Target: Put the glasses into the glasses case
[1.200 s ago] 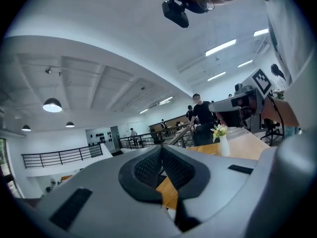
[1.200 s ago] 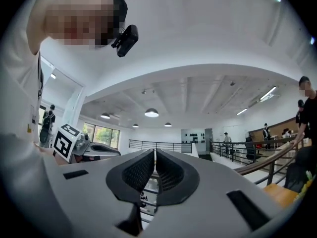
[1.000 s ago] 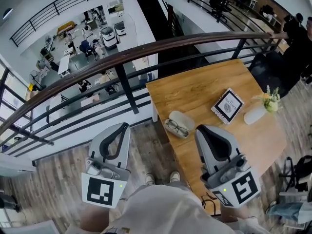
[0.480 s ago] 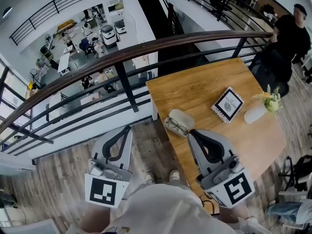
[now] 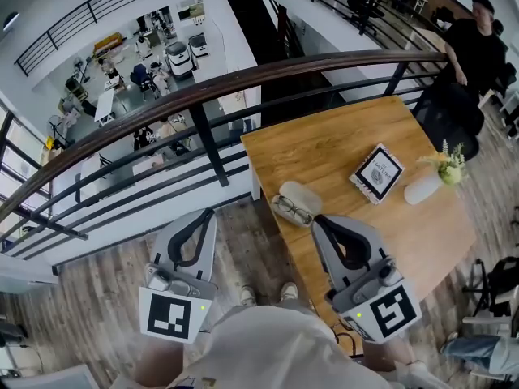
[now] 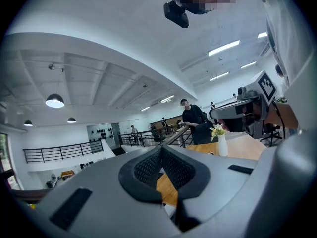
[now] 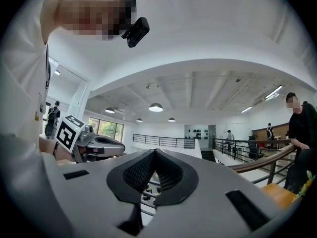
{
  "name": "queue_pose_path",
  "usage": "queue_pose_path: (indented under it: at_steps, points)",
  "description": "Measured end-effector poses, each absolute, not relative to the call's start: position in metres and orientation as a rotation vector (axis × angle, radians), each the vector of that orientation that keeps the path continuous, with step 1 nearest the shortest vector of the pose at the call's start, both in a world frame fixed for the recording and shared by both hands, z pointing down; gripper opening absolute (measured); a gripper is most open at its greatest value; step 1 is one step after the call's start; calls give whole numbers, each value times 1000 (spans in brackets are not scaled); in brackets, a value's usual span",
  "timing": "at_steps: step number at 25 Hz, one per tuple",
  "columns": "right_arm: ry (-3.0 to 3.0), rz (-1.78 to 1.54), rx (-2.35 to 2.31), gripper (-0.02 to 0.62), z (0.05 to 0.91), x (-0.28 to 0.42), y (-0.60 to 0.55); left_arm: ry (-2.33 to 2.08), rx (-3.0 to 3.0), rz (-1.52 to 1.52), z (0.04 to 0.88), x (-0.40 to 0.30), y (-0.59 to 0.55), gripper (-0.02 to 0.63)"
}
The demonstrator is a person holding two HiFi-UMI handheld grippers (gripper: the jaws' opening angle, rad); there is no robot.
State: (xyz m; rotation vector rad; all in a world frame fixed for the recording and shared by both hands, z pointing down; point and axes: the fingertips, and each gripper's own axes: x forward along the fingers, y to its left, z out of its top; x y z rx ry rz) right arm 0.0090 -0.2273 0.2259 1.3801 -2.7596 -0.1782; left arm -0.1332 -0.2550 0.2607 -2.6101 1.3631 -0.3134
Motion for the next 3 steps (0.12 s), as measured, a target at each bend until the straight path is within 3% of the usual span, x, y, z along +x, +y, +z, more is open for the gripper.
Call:
queue_pose_path:
  at_steps: [3]
  points:
    - [-2751, -173, 1384, 25, 228, 11, -227, 1367, -2605, -314, 260, -134, -255, 17]
